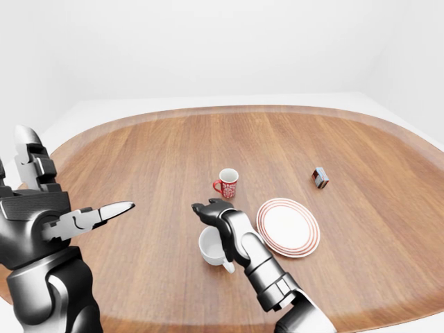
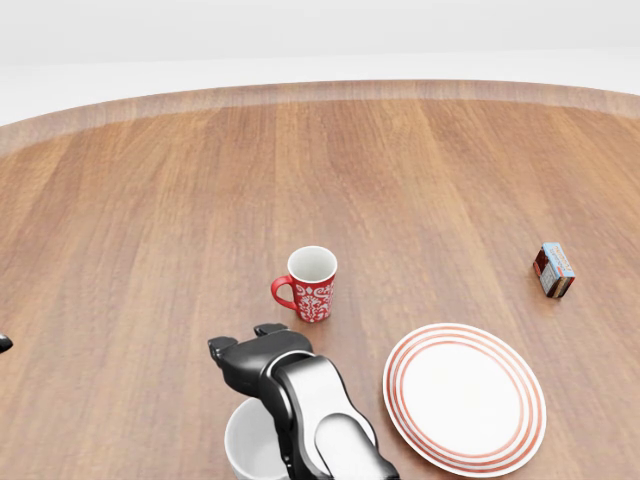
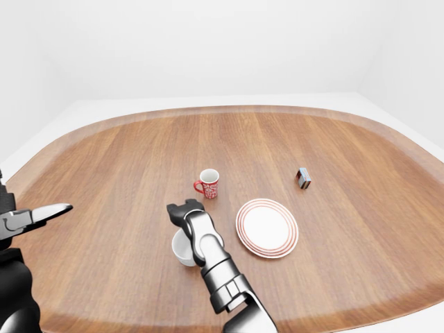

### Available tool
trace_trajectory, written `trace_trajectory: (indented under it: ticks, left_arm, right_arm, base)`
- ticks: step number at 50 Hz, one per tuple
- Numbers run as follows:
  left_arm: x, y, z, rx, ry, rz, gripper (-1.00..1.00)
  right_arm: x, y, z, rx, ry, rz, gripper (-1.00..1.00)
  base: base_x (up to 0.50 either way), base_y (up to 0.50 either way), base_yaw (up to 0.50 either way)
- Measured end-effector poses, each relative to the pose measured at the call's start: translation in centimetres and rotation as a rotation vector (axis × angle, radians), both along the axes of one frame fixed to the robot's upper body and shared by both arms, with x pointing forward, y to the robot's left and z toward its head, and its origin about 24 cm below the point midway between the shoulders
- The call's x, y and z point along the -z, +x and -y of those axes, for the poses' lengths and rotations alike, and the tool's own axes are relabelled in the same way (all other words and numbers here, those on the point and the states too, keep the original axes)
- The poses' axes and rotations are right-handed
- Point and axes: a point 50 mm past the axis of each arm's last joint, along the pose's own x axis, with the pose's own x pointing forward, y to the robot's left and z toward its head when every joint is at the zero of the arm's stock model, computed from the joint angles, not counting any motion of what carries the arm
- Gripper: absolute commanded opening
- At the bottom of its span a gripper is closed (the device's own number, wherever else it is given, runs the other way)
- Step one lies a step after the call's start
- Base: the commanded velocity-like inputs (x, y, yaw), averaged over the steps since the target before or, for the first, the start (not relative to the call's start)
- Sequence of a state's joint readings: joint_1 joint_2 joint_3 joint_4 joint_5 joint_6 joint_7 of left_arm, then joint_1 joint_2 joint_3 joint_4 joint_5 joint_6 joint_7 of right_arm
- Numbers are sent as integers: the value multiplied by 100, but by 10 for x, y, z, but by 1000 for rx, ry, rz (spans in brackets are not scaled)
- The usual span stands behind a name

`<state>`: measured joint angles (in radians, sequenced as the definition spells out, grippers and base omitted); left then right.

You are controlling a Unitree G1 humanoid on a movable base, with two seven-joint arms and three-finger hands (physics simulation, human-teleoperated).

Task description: Put the white mug on the plate.

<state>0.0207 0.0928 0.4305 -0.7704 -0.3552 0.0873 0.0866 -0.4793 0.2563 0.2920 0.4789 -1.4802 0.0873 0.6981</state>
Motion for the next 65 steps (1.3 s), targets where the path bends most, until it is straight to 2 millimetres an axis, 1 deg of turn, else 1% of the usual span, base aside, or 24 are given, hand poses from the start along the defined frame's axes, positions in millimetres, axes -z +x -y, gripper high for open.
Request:
trace_trajectory:
  ticks: [13, 29, 42, 55, 65]
  left_arm:
    - [2, 1, 0, 3, -3, -8, 100]
    - [2, 1, 0, 4, -5, -7, 100]
    - [2, 0, 0, 5, -6, -6, 100]
    - [3, 1, 0, 6, -8, -12, 100]
    - [3, 1, 0, 7, -9, -14, 100]
  right_arm:
    - [9, 8, -5, -14, -6, -91, 100]
    - [19, 9, -9, -27, -13, -177, 100]
    - [33, 12, -4, -7, -29, -252, 100]
    - [43, 10, -1, 5, -39, -286, 100]
    - [46, 10, -2, 16, -26, -289, 100]
  base:
    - [0, 0, 0]
    - [0, 0, 0]
    - [0, 0, 0]
    - [0, 0, 0]
    - [0, 0, 0]
